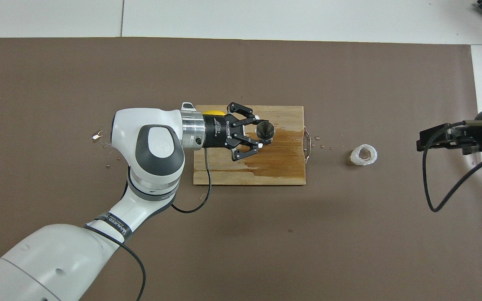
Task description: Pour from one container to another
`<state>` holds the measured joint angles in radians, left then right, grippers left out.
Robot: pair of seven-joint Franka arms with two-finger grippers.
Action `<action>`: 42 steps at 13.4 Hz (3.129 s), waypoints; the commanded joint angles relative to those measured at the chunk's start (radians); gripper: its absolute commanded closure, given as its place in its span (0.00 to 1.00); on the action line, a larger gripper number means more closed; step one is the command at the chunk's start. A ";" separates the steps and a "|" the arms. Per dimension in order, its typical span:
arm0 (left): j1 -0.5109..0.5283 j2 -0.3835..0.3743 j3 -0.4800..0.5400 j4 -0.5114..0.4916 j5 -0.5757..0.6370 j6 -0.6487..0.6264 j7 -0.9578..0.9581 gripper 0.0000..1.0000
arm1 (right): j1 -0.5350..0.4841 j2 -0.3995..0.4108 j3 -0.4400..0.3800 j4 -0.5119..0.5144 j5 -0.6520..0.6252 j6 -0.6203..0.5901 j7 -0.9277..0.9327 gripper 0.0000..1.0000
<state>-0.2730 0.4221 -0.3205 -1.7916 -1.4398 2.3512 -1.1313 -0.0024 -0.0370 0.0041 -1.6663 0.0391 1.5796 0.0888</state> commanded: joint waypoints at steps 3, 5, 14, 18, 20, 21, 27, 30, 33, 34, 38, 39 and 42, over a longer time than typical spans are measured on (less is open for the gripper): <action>-0.115 -0.020 0.023 -0.042 -0.119 0.177 0.030 1.00 | -0.019 -0.021 0.011 -0.029 0.025 0.022 -0.020 0.00; -0.143 -0.019 0.021 -0.049 -0.133 0.226 0.024 1.00 | -0.019 -0.021 0.011 -0.029 0.025 0.022 -0.020 0.00; -0.184 -0.006 0.021 -0.069 -0.122 0.330 0.028 1.00 | -0.019 -0.021 0.010 -0.029 0.025 0.022 -0.020 0.00; -0.186 -0.006 0.021 -0.069 -0.114 0.330 0.028 0.02 | -0.019 -0.021 0.011 -0.029 0.025 0.022 -0.020 0.00; -0.186 -0.006 0.021 -0.066 -0.097 0.327 0.031 0.00 | -0.019 -0.021 0.011 -0.029 0.025 0.022 -0.020 0.00; -0.186 -0.006 0.021 -0.062 -0.090 0.323 0.030 0.00 | -0.019 -0.021 0.011 -0.027 0.025 0.022 -0.020 0.00; -0.167 -0.048 0.029 -0.063 -0.051 0.190 0.022 0.00 | -0.019 -0.021 0.011 -0.029 0.025 0.022 -0.020 0.00; -0.108 -0.111 0.031 -0.072 -0.022 0.064 0.019 0.00 | -0.019 -0.021 0.011 -0.029 0.025 0.022 -0.020 0.00; -0.019 -0.183 0.031 -0.077 0.102 -0.109 0.015 0.00 | -0.019 -0.021 0.010 -0.029 0.025 0.022 -0.020 0.00; 0.015 -0.196 0.029 -0.077 0.148 -0.162 0.015 0.00 | -0.019 -0.021 0.011 -0.027 0.025 0.022 -0.020 0.00; 0.147 -0.236 0.029 -0.060 0.338 -0.328 0.025 0.00 | -0.019 -0.021 0.011 -0.027 0.025 0.022 -0.020 0.00; 0.181 -0.244 0.029 -0.049 0.387 -0.351 0.027 0.00 | -0.019 -0.021 0.011 -0.029 0.025 0.022 -0.020 0.00; 0.248 -0.261 0.029 -0.029 0.467 -0.424 0.095 0.00 | -0.019 -0.021 0.011 -0.027 0.024 0.022 -0.020 0.00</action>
<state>-0.0636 0.1845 -0.2865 -1.8227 -1.0253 1.9783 -1.0785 -0.0024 -0.0371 0.0041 -1.6664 0.0391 1.5796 0.0888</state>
